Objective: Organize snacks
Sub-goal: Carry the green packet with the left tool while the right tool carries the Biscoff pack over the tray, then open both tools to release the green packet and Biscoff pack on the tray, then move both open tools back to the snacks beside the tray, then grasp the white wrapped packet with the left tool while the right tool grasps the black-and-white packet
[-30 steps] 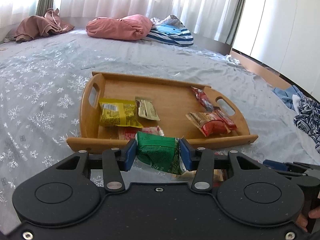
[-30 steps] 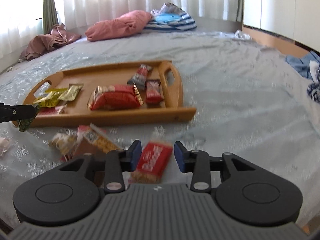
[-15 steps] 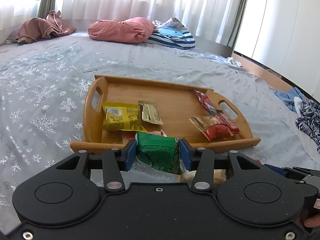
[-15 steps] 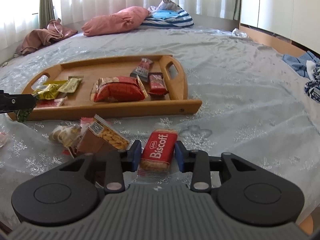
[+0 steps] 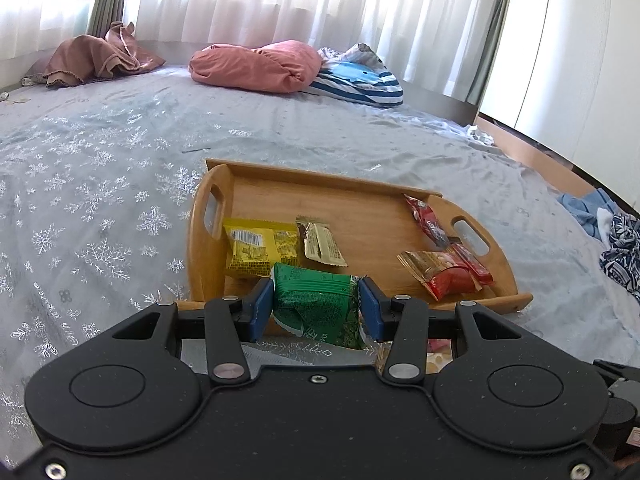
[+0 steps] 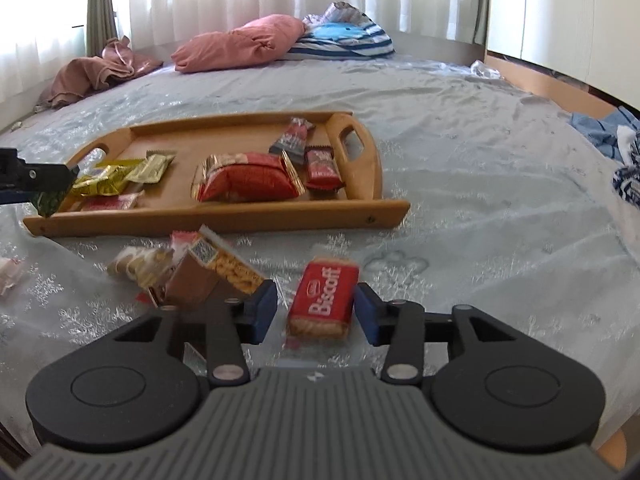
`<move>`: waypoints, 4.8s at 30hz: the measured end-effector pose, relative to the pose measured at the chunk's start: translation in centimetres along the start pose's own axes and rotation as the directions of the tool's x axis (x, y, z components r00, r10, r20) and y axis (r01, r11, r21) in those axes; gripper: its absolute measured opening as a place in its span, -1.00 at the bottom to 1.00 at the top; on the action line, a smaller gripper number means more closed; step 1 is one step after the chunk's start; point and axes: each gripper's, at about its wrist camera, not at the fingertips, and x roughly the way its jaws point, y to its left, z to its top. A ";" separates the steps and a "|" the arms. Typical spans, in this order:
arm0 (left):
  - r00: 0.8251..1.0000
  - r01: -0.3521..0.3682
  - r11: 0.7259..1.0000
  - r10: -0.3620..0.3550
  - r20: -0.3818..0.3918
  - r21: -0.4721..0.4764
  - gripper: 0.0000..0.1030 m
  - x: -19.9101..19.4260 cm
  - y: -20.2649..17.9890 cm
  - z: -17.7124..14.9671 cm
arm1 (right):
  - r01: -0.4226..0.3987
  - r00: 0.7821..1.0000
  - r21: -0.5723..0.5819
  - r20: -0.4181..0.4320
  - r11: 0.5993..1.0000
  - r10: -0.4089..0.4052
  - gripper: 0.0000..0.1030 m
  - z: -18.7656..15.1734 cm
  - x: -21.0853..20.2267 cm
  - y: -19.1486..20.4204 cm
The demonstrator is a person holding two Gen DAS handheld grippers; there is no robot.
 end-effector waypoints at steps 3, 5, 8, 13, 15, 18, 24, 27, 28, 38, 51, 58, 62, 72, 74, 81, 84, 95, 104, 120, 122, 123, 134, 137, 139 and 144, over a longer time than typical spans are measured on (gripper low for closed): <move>1.000 0.001 1.000 -0.001 -0.001 0.006 -0.14 0.1 -0.1 0.0 | 0.008 1.000 0.013 -0.006 1.000 -0.008 0.29 -0.2 0.5 0.1; 1.000 0.001 1.000 -0.001 -0.001 0.005 -0.14 0.1 -0.1 0.0 | 0.034 0.999 0.000 0.000 0.999 -0.034 0.13 -0.3 0.7 0.4; 1.000 0.000 1.000 0.000 0.002 0.003 -0.14 0.1 -0.1 0.1 | 0.044 0.999 0.009 0.013 0.999 -0.044 -0.25 0.0 0.7 0.5; 1.000 -0.002 1.000 0.002 0.007 -0.002 -0.14 0.3 0.1 0.3 | 0.059 0.997 0.017 0.056 0.998 -0.060 -0.26 0.5 0.1 0.3; 1.000 -0.005 1.000 0.005 0.011 0.003 -0.14 0.5 0.3 0.6 | 0.060 0.995 0.025 0.072 0.998 -0.062 -0.26 1.0 -0.3 0.0; 1.000 -0.010 1.000 0.010 0.023 0.005 -0.14 0.8 0.4 1.2 | 0.056 0.993 0.045 0.099 0.997 -0.060 -0.26 2.2 -0.8 -0.5; 0.999 -0.027 1.000 0.028 0.044 -0.016 -0.15 2.5 1.1 3.7 | -0.044 0.991 0.084 0.131 0.995 0.032 -0.25 6.1 -0.2 -1.3; 0.998 -0.033 0.999 0.034 0.059 -0.016 -0.15 3.8 1.4 5.0 | -0.115 0.985 0.094 0.142 0.989 0.101 -0.25 8.0 1.1 -1.0; 0.997 -0.037 0.999 0.038 0.063 -0.016 -0.15 4.5 1.5 5.4 | -0.128 0.982 0.082 0.147 0.988 0.115 -0.25 8.7 1.7 -0.7; 0.995 -0.097 0.995 0.097 0.030 -0.021 -0.15 11.0 2.4 8.3 | -0.241 0.969 0.097 0.075 0.966 0.234 -0.25 12.8 9.9 1.6; 0.986 -0.157 0.988 0.156 -0.061 -0.008 -0.14 16.2 3.0 7.2 | -0.207 0.978 0.049 0.002 0.977 0.207 -0.25 12.9 14.7 3.4; 0.983 -0.165 0.986 0.165 -0.076 0.010 -0.14 16.8 2.7 6.9 | -0.206 0.978 0.037 -0.013 0.978 0.206 -0.25 12.6 15.4 3.9; 0.983 -0.165 0.986 0.166 -0.082 0.013 -0.13 17.1 2.6 6.9 | -0.195 0.981 0.007 -0.014 0.981 0.195 -0.25 12.5 15.6 4.3; 0.983 -0.163 0.986 0.164 -0.084 0.020 -0.06 17.3 2.7 6.9 | -0.197 0.980 -0.002 -0.018 0.980 0.197 -0.26 12.5 15.6 4.4; 0.982 -0.163 0.986 0.165 -0.090 0.023 -0.06 17.2 2.6 7.0 | -0.198 0.980 -0.003 -0.020 0.980 0.198 -0.23 12.5 15.6 4.3; 0.981 -0.170 0.985 0.173 -0.086 0.041 0.30 15.8 2.1 7.4 | -0.218 0.976 0.023 -0.015 0.976 0.218 -0.13 12.7 14.7 3.9; 0.984 -0.161 0.985 0.165 -0.066 0.068 0.47 14.3 1.6 7.6 | -0.225 0.974 0.035 -0.002 0.974 0.226 0.02 12.9 13.6 3.5; 0.996 -0.043 0.996 0.049 -0.078 0.074 0.69 6.9 0.2 5.6 | -0.238 0.970 0.034 0.050 0.971 0.236 0.42 11.5 7.9 1.4; 0.996 -0.078 0.992 0.080 -0.026 0.097 0.74 0.8 -0.8 1.0 | -0.260 0.964 -0.008 0.048 0.966 0.260 0.62 7.2 3.7 0.0; 0.993 -0.093 0.973 0.076 0.088 0.213 0.74 -6.1 0.0 -6.0 | -0.160 0.974 -0.072 0.148 0.984 0.169 0.70 0.8 -1.6 0.6; 0.994 -0.088 0.968 0.071 0.081 0.234 0.74 -6.2 0.7 -6.2 | -0.151 0.975 -0.091 0.148 0.984 0.163 0.71 0.4 -1.9 0.9; 0.994 -0.092 0.966 0.076 0.073 0.241 0.74 -6.2 1.2 -6.4 | -0.146 0.976 -0.096 0.149 0.985 0.160 0.71 0.2 -2.0 1.1; 0.995 -0.066 0.982 0.079 -0.067 0.177 0.33 -3.6 6.2 -6.0 | -0.117 0.980 -0.119 0.146 0.986 0.134 0.71 -1.2 -2.4 2.6; 0.993 -0.058 0.988 0.071 -0.090 0.142 0.12 -2.8 6.6 -6.1 | -0.108 0.982 -0.137 0.139 0.985 0.127 0.71 -1.4 -2.3 3.1; 0.994 -0.057 0.987 0.071 -0.083 0.153 0.05 -2.7 6.3 -6.0 | -0.106 0.983 -0.147 0.135 0.983 0.126 0.71 -1.5 -2.2 3.3; 0.995 0.016 0.985 0.000 -0.095 0.171 -0.03 -2.4 4.6 -6.0 | -0.105 0.984 -0.160 0.128 0.981 0.127 0.71 -1.4 -1.8 3.7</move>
